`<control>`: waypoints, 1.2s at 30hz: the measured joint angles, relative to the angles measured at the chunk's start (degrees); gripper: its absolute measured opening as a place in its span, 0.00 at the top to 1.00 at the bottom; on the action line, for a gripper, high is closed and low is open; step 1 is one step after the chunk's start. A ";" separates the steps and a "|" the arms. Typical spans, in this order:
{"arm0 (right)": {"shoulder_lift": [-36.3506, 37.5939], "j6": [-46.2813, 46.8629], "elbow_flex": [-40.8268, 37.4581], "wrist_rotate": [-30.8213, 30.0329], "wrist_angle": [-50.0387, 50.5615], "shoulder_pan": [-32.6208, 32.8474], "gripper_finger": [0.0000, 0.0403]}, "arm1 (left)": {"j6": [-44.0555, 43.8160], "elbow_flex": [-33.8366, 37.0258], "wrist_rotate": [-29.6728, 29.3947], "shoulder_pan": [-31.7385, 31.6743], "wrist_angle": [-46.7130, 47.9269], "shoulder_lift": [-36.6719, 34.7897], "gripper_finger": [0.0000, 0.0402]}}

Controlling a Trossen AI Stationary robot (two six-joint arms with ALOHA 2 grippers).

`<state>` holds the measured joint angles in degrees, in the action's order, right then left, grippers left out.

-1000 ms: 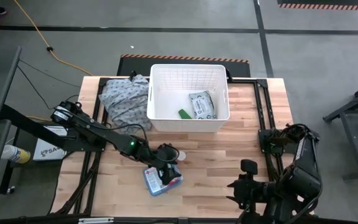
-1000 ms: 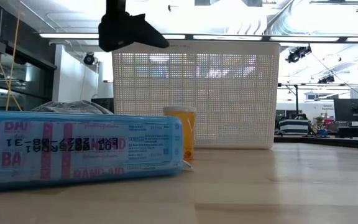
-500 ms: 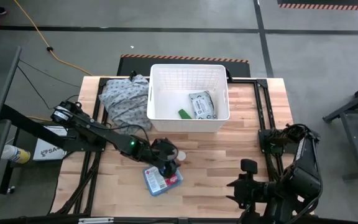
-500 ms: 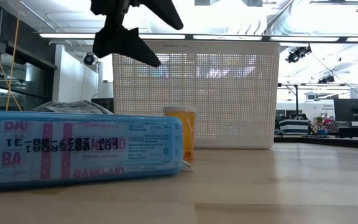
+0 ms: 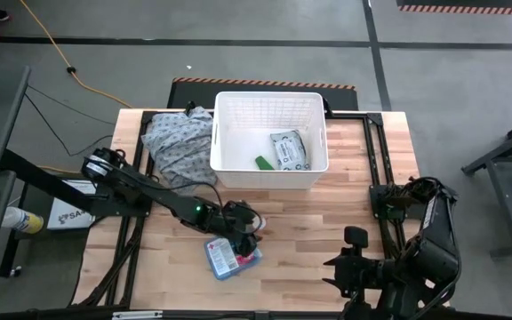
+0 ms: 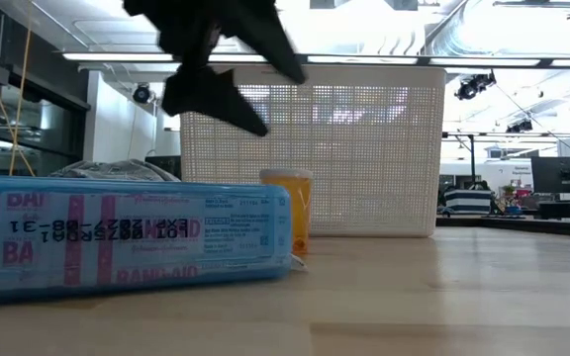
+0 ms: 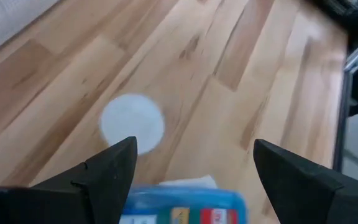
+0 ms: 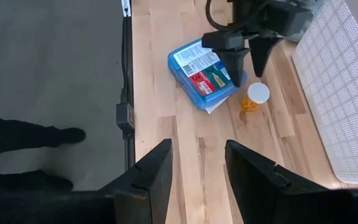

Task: Pick & place medical supplies in basket/bin
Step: Put the orange pill bottle into the white bin

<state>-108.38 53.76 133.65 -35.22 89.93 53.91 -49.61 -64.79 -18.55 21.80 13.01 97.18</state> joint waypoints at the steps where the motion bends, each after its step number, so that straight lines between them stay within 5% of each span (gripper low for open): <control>1: 0.00 0.01 -0.24 0.04 -0.06 0.00 0.65 | -0.07 -0.16 -0.04 -0.01 -1.38 0.78 0.12; 23: 0.00 4.88 -14.85 3.38 0.08 -0.02 0.65 | 0.25 -0.04 -5.06 -0.07 2.13 2.83 0.12; 36: 0.00 7.63 -16.90 3.63 0.06 -0.61 0.65 | 0.25 -0.04 -6.04 -0.09 3.37 3.13 0.12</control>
<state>-108.38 61.39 116.75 -31.59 90.00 53.30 -49.36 -64.84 -24.58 21.71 16.38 100.31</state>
